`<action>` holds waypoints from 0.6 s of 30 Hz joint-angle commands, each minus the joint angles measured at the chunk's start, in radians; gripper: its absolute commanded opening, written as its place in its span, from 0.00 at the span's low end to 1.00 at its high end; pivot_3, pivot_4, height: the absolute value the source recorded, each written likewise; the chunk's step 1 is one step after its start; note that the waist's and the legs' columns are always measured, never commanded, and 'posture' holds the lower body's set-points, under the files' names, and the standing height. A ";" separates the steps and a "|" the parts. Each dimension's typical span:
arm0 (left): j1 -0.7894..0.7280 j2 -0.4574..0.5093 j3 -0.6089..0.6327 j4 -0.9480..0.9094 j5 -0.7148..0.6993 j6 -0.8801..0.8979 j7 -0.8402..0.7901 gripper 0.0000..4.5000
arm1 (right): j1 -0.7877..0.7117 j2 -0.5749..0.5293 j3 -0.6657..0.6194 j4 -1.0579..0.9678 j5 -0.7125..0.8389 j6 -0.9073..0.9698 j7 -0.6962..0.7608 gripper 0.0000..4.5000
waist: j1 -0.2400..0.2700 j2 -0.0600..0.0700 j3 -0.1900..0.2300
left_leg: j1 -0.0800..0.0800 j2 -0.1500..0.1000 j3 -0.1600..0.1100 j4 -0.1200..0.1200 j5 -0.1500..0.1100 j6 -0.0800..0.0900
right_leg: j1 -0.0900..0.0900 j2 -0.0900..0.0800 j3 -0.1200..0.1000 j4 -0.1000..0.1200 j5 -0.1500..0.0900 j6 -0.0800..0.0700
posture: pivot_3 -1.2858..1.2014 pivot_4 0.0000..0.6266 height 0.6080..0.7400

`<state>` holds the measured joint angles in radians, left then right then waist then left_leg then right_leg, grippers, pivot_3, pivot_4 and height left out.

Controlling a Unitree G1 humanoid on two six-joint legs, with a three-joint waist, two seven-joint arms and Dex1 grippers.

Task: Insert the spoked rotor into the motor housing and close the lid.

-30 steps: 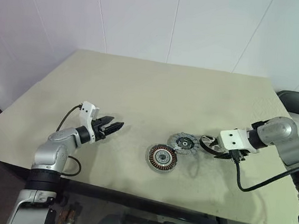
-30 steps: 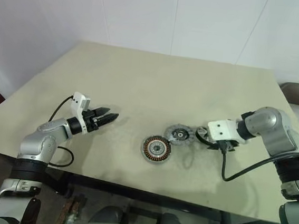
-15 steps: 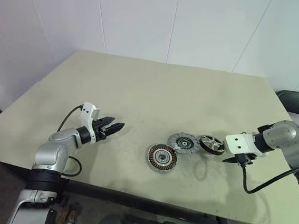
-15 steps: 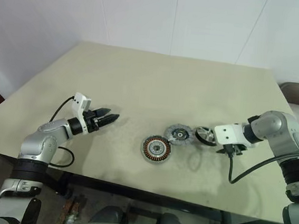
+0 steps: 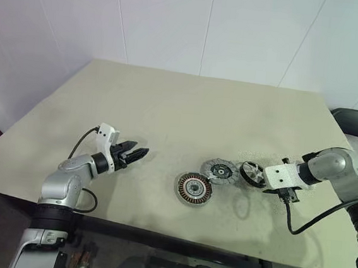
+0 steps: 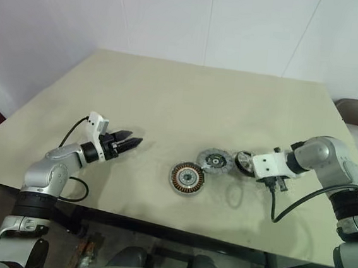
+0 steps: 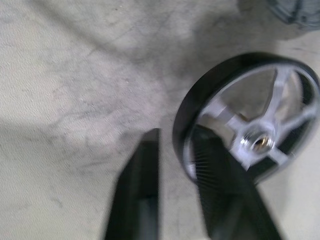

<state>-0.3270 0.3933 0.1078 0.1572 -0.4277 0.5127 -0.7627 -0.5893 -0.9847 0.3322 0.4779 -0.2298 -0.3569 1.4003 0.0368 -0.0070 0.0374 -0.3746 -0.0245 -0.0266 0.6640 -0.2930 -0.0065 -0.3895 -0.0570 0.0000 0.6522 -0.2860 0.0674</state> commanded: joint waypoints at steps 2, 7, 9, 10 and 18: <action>-0.010 0.004 0.015 -0.034 -0.015 -0.010 0.001 0.72 | -0.034 0.008 -0.012 0.001 -0.001 -0.015 -0.015 0.01 | 0.000 0.000 0.000 | 0.000 0.000 0.000 0.000 0.000 0.000 | 0.000 0.000 0.000 0.000 0.000 0.000 | 0.52 0.00 1.00; -0.010 0.004 0.017 -0.032 -0.017 -0.012 0.002 0.72 | -0.041 0.006 -0.011 0.010 -0.006 -0.022 -0.020 0.01 | 0.001 0.000 0.000 | 0.000 0.000 0.000 0.000 0.000 0.000 | 0.000 0.000 0.000 0.000 0.000 0.000 | 0.52 0.00 1.00; -0.011 0.004 0.018 -0.029 -0.017 -0.013 0.002 0.72 | -0.044 0.006 -0.011 0.014 -0.008 -0.023 -0.021 0.01 | 0.000 0.000 0.000 | 0.000 0.000 0.000 0.000 0.000 0.000 | 0.000 0.000 0.000 0.000 0.000 0.000 | 0.52 0.00 1.00; -0.012 0.003 0.017 -0.027 -0.016 -0.014 0.001 0.72 | -0.047 0.006 -0.011 0.017 -0.008 -0.024 -0.022 0.01 | 0.000 0.000 0.000 | 0.000 0.000 0.000 0.000 0.000 0.000 | 0.000 0.000 0.000 0.000 0.000 0.000 | 0.52 0.00 1.00; -0.028 0.004 0.014 -0.010 -0.013 -0.018 -0.006 0.72 | -0.054 -0.027 -0.037 -0.164 0.078 0.006 0.064 0.01 | -0.001 0.000 0.000 | 0.000 0.000 0.000 0.000 0.000 0.000 | 0.000 0.000 0.000 0.000 0.000 0.000 | 0.52 0.00 1.00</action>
<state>-0.3287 0.3924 0.1080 0.1563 -0.4277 0.5116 -0.7620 -0.6167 -0.9848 0.3343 0.4186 -0.2064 -0.3517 1.4277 0.0362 -0.0067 0.0375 -0.3747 -0.0244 -0.0266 0.6641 -0.2929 -0.0065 -0.3900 -0.0567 0.0000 0.6526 -0.2859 0.0676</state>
